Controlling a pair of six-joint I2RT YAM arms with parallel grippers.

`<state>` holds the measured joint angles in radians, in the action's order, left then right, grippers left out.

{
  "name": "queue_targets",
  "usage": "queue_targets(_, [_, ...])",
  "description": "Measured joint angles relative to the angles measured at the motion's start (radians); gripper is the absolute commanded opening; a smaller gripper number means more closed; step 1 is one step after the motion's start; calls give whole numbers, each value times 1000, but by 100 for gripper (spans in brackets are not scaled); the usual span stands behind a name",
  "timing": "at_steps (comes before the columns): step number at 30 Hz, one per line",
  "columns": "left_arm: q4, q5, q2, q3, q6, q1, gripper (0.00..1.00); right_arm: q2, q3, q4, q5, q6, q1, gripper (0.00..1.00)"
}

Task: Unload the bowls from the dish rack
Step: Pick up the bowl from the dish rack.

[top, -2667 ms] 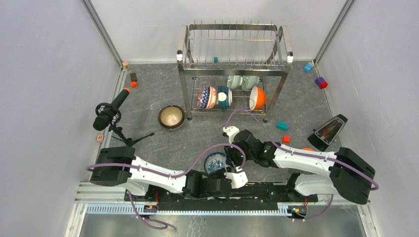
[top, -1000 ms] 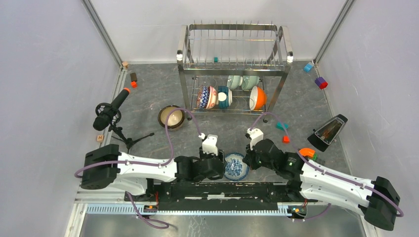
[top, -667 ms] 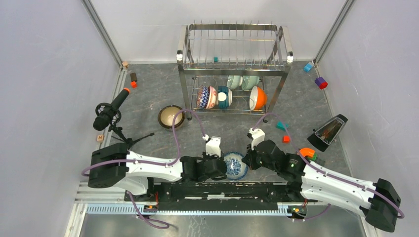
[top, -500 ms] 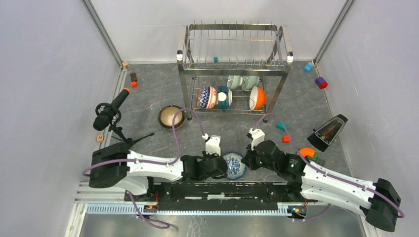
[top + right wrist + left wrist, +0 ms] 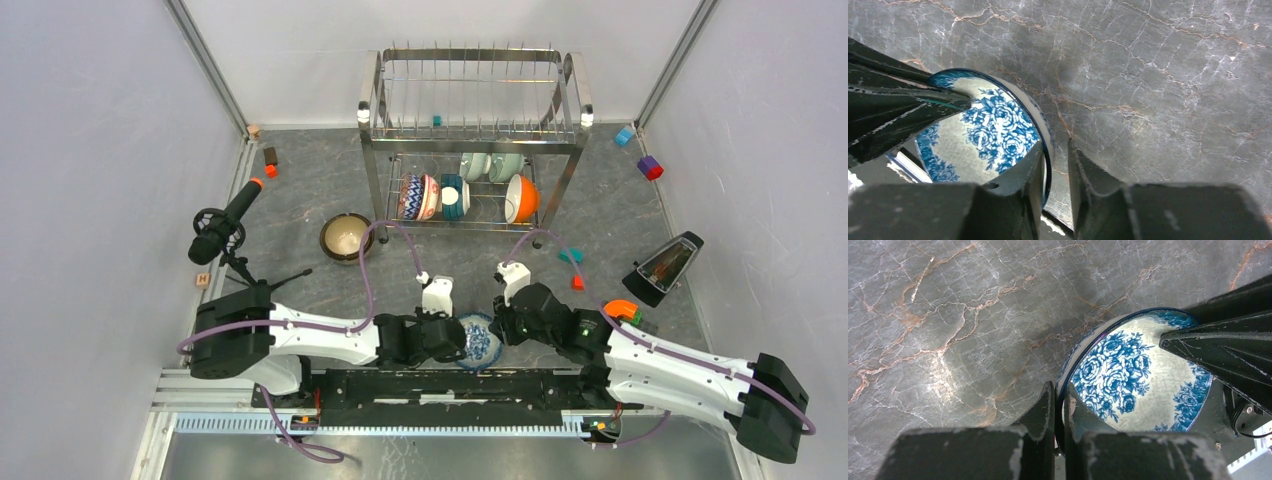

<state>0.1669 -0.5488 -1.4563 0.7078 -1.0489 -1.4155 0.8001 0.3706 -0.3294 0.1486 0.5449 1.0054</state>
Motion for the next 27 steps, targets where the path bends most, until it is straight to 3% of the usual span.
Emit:
queue_targets(4, [-7, 0, -6, 4, 0, 1, 2, 3, 0, 7, -9, -2, 3, 0])
queue_targets(5, [-6, 0, -6, 6, 0, 2, 3, 3, 0, 6, -9, -6, 3, 0])
queue_targets(7, [-5, 0, -6, 9, 0, 3, 17, 4, 0, 5, -6, -13, 3, 0])
queue_targets(12, [-19, 8, -2, 15, 9, -1, 69, -16, 0, -34, 43, -18, 0, 0])
queue_targets(16, [-38, 21, 29, 14, 23, -5, 94, -37, 27, -111, 112, -28, -1, 0])
queue_targets(18, [-54, 31, 55, 11, 26, -5, 99, -37, 59, -168, 155, -39, -1, 0])
queue_targets(27, [-57, 19, 203, -38, 30, -5, 100, -32, 246, -369, 364, -61, -29, 0])
